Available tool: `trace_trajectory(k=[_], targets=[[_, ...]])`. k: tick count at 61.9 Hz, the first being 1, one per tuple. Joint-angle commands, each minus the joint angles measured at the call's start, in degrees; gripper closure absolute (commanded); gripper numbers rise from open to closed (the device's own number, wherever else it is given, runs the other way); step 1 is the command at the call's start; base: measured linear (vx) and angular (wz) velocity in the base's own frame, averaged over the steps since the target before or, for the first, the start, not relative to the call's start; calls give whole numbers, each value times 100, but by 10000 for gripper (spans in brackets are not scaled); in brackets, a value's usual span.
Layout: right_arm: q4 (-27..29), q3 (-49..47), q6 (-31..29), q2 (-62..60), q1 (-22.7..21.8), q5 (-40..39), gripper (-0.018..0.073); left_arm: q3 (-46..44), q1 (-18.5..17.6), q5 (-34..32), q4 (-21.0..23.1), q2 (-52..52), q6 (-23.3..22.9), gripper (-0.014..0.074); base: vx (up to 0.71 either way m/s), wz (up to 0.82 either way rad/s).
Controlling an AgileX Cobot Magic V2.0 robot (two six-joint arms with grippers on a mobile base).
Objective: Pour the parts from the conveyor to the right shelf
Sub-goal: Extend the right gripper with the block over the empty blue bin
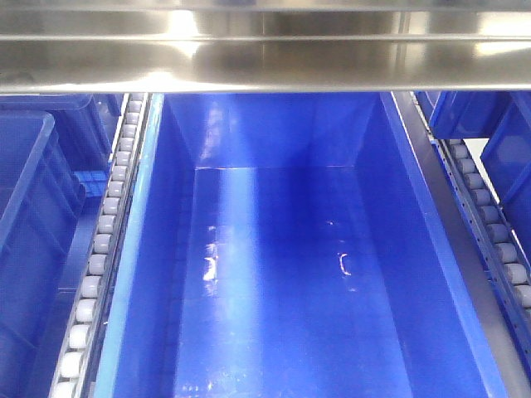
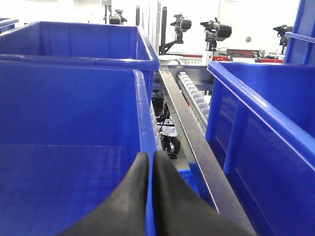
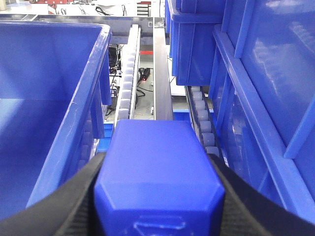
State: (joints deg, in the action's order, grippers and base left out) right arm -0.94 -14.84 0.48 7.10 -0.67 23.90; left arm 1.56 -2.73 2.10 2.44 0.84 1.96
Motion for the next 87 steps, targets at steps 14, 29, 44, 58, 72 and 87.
trace_trajectory(k=[14, 29, 44, 58, 72, 87], targets=[[-21, -168, -48, 99, -14, -469, 564, 177, -45, -439, 16, 60, -49, 602, 0, 0], [-21, -168, -48, 99, -14, -475, 564, 177, -45, -439, 16, 60, -49, 602, 0, 0], [34, -168, 35, 99, -14, -542, 564, 177, -45, -439, 16, 60, -49, 602, 0, 0], [220, -193, -48, 103, -14, -536, 564, 177, -45, -439, 16, 72, -49, 602, 0, 0], [217, -562, -323, 604, 426, -427, 552, 177, -45, -439, 16, 78, -49, 602, 0, 0], [378, -1351, -491, 1780, 922, -214, 543, 177, -45, -439, 16, 78, -49, 602, 0, 0]])
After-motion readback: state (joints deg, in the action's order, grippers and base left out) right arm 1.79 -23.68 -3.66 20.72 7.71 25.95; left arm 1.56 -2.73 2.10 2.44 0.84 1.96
